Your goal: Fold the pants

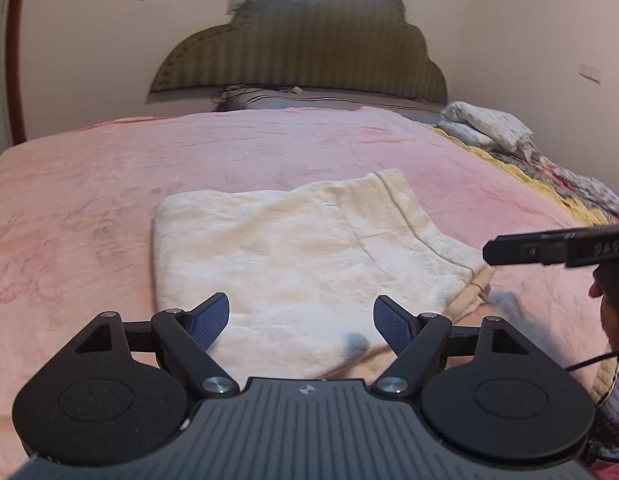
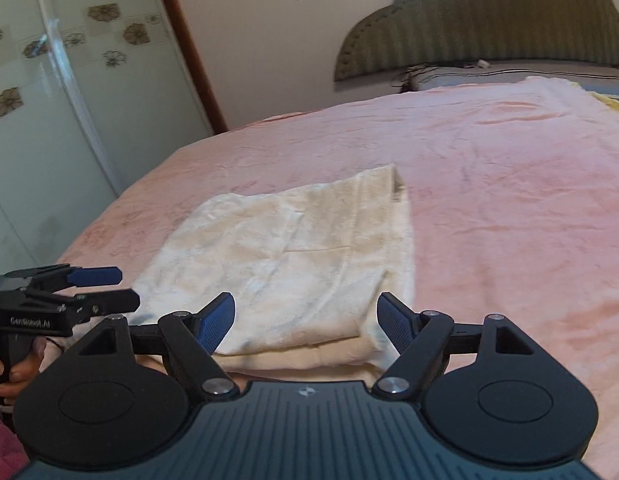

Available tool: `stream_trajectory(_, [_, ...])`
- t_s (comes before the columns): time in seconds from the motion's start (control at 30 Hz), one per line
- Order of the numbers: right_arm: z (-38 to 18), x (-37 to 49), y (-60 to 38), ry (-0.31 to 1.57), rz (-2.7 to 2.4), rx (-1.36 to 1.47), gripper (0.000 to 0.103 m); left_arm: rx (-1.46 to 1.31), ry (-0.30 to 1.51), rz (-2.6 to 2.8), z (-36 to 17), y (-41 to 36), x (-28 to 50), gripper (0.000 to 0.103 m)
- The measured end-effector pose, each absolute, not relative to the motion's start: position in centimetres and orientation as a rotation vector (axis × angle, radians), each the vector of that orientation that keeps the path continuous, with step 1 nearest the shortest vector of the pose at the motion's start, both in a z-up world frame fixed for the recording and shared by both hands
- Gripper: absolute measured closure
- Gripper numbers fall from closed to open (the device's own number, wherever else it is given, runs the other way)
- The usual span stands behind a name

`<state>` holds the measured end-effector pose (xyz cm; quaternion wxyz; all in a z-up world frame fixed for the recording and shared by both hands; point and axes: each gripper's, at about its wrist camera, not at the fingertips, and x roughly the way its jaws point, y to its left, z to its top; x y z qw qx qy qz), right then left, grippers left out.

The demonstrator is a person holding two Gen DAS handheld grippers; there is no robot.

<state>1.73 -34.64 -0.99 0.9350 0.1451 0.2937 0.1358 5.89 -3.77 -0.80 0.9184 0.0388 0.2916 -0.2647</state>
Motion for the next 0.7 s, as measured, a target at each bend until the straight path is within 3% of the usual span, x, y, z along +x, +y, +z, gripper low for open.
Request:
stream_trajectory(0.27, [-3.2,2.2,-35.3,0.696,0.383,0.531,0.025,0.161,0.609,-0.639,-1.4,-7.1,5.9,0.022])
stream_trajectory(0.5, [-3.7,4.0,-35.6,0.644,0.35,0.584,0.026,0.336,0.53,-0.756,-2.2,-12.4,5.6,0.021])
stream_trajectory(0.57, [-4.3,4.9,-35.5,0.664,0.336,0.577,0.055,0.394,0.503,-0.768,-2.8,-14.0,5.3,0.023])
stream_trajectory(0.67, [-5.1,5.6,-35.8,0.679,0.33,0.609,0.074,0.477,0.465,-0.774,-4.1,-16.0,5.0,0.035])
stream_trajectory(0.7, [-5.2,5.6,-35.9,0.673,0.331,0.619,0.075,0.502,0.459,-0.764,-4.6,-16.5,5.0,0.047])
